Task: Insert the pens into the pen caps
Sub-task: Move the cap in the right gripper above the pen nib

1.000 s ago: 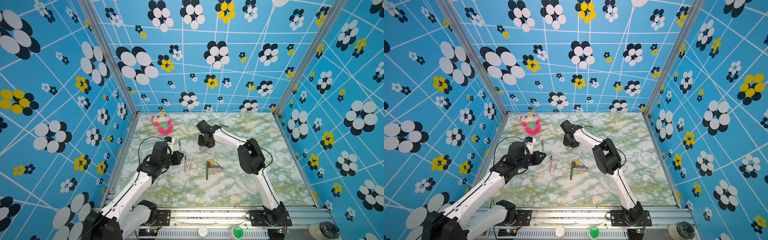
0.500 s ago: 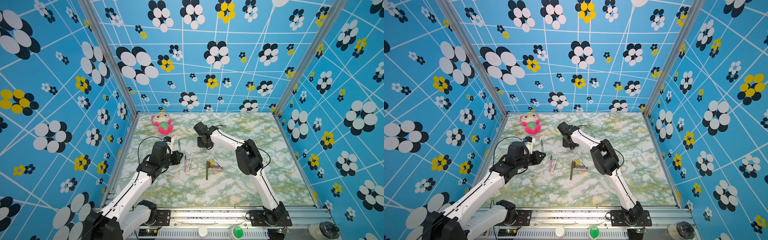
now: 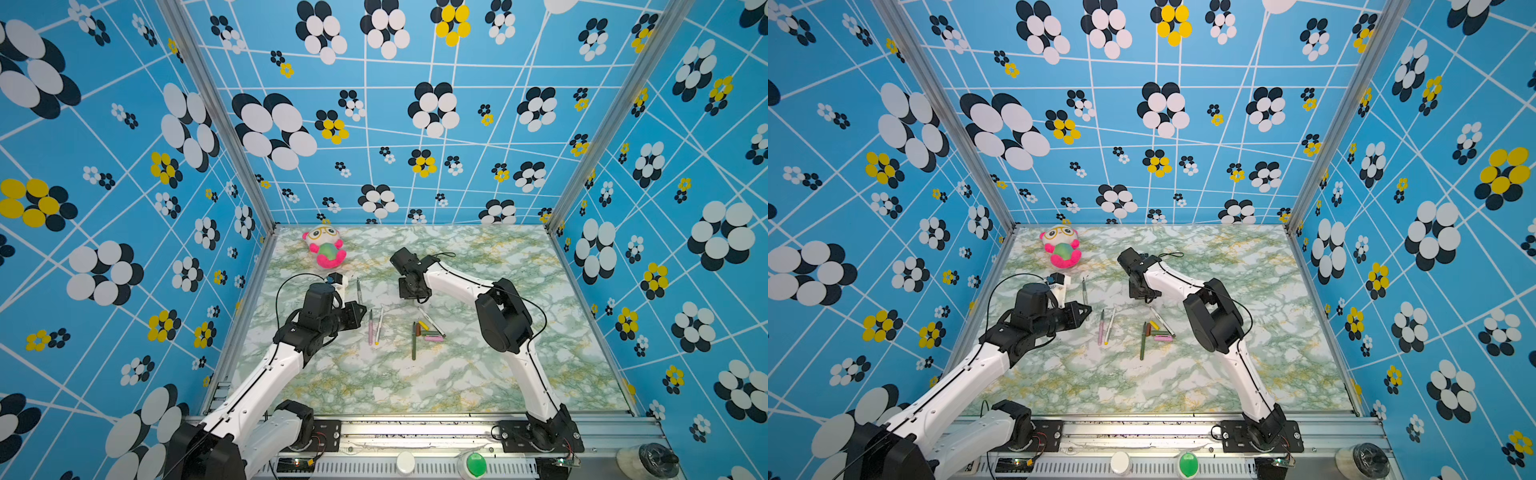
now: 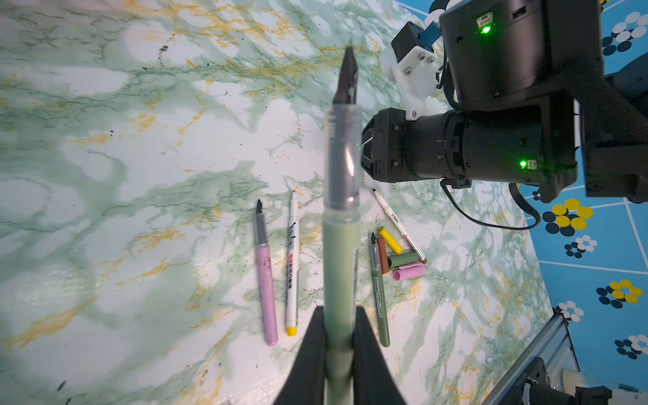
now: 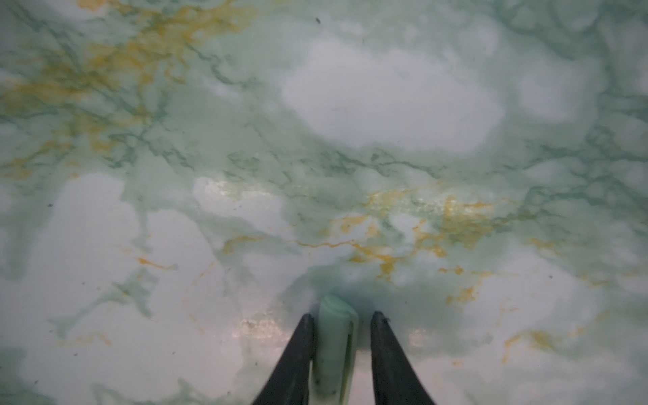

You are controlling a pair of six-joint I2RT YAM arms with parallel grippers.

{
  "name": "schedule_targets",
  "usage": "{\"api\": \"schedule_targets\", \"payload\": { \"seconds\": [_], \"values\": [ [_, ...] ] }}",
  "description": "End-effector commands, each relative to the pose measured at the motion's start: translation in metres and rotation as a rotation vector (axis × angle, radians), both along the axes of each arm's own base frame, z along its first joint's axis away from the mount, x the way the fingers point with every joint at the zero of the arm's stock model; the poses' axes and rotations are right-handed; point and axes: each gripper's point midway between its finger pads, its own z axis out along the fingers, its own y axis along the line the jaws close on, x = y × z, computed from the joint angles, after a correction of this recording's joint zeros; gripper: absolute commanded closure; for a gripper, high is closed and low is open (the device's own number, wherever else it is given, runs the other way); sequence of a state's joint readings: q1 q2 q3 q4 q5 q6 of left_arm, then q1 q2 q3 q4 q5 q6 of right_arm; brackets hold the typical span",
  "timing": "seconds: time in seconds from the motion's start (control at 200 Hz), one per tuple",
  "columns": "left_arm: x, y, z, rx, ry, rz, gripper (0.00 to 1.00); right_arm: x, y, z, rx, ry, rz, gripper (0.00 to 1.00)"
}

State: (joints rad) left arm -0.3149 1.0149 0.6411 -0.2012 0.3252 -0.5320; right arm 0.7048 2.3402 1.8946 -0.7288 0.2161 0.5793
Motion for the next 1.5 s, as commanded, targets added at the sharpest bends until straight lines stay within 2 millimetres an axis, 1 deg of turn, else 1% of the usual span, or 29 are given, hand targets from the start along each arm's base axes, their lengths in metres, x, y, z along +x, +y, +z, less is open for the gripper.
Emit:
{"api": "schedule_targets", "payload": {
  "seconds": [0.0,0.15,0.33,0.38,0.455,0.6,0.73,0.92,1.025,1.249,1.419,1.479,1.484,1.494],
  "values": [
    [0.002,-0.001,0.004,-0.014,-0.014,-0.006,0.98,-0.051,-0.037,-0.056,-0.172,0.222,0.026,0.68],
    [0.003,-0.001,0.003,-0.012,-0.016,-0.006,0.98,-0.056,-0.035,-0.055,-0.178,0.226,0.038,0.72],
    [0.002,-0.002,0.003,-0.016,-0.017,-0.010,0.98,-0.063,-0.034,-0.059,-0.176,0.240,0.036,0.83],
    [0.003,-0.002,0.003,-0.017,-0.017,-0.008,0.98,-0.063,-0.035,-0.060,-0.175,0.241,0.032,0.88],
    [0.003,-0.002,0.004,-0.019,-0.018,-0.012,0.98,-0.063,-0.035,-0.059,-0.175,0.239,0.029,0.90],
    [0.003,-0.004,0.003,-0.025,-0.013,-0.016,0.98,-0.060,-0.033,-0.051,-0.160,0.223,0.024,0.90],
    [0.002,-0.005,0.000,-0.030,-0.008,-0.020,0.98,-0.057,-0.030,-0.042,-0.128,0.213,0.012,0.88],
    [0.003,-0.007,0.001,-0.038,-0.008,-0.025,0.98,-0.050,-0.024,-0.029,-0.019,0.204,-0.019,0.82],
    [0.002,-0.013,-0.001,-0.044,-0.001,-0.049,0.98,-0.046,-0.023,-0.021,0.040,0.198,-0.038,0.80],
    [-0.002,-0.036,-0.005,-0.051,0.017,-0.151,0.99,-0.034,-0.026,-0.006,0.143,0.176,-0.089,0.79],
    [-0.005,-0.062,-0.005,-0.082,0.029,-0.252,0.99,-0.024,-0.028,0.010,0.203,0.152,-0.112,0.79],
    [-0.006,-0.070,-0.006,-0.095,0.039,-0.285,1.00,-0.022,-0.029,0.011,0.219,0.155,-0.120,0.79],
    [-0.006,-0.071,-0.006,-0.095,0.040,-0.288,1.00,-0.021,-0.028,0.018,0.228,0.143,-0.118,0.79],
    [-0.006,-0.073,-0.007,-0.097,0.042,-0.295,1.00,-0.020,-0.028,0.024,0.241,0.133,-0.116,0.79]
  ]
}}
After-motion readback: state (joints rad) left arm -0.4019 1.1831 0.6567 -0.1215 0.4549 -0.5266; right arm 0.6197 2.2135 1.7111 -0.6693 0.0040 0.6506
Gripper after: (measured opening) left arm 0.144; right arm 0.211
